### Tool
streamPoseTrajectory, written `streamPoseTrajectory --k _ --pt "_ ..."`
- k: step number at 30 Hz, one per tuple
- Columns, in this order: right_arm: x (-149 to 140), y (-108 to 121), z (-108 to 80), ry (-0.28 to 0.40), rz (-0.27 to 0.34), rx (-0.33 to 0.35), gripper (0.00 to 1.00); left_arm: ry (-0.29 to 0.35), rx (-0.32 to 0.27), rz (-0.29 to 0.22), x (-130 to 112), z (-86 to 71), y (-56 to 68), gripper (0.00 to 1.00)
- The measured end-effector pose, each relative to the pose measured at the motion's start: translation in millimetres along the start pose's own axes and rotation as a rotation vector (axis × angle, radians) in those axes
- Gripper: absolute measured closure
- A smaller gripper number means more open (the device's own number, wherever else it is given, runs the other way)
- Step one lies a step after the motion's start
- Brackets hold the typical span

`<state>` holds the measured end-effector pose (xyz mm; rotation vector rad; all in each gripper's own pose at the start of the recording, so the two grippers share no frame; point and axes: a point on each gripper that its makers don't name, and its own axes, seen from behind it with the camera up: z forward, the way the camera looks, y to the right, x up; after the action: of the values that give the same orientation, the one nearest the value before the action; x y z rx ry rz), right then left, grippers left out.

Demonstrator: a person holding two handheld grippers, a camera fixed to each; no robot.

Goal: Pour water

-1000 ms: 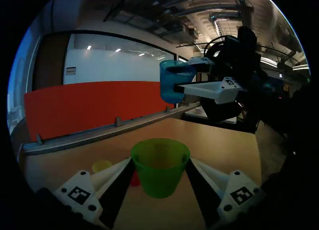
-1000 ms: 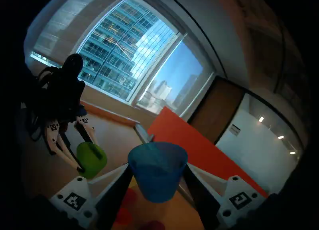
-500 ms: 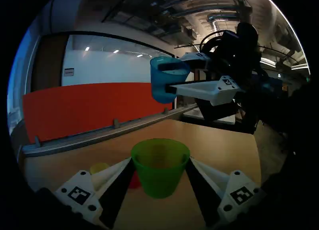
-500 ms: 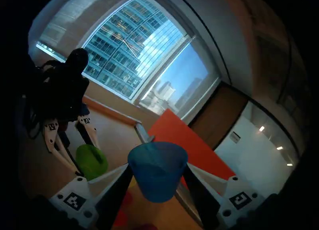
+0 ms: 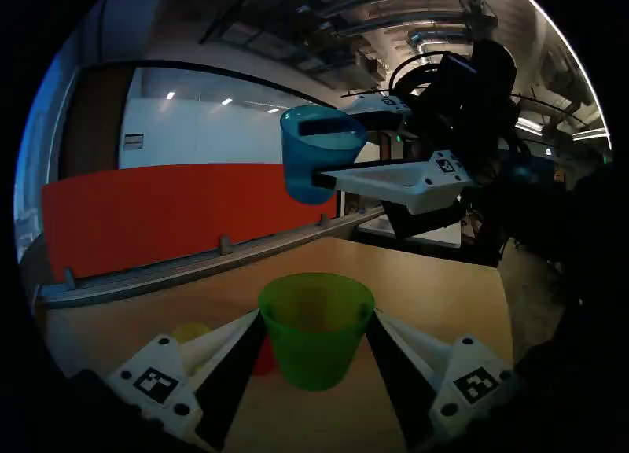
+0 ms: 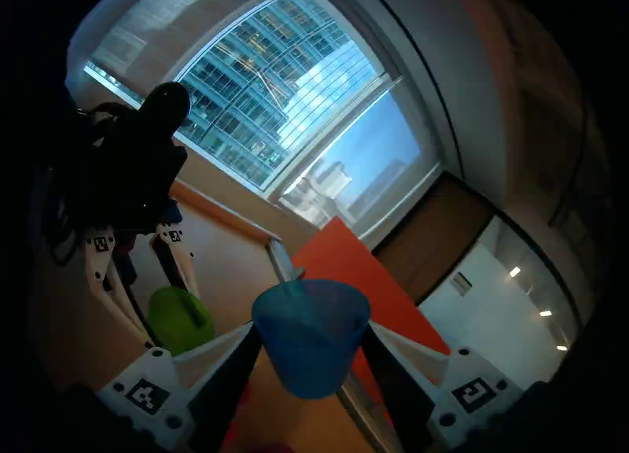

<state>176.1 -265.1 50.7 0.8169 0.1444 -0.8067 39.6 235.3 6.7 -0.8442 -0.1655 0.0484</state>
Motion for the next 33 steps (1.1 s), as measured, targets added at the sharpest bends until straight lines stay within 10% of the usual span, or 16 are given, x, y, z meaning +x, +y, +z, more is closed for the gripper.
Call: streamPoseTrajectory --k 33 --pt "6.7 1.4 12.2 -0.032 -0.227 -0.017 0.12 0.001 -0.025 0.014 2.3 7.4 7.0 0.15"
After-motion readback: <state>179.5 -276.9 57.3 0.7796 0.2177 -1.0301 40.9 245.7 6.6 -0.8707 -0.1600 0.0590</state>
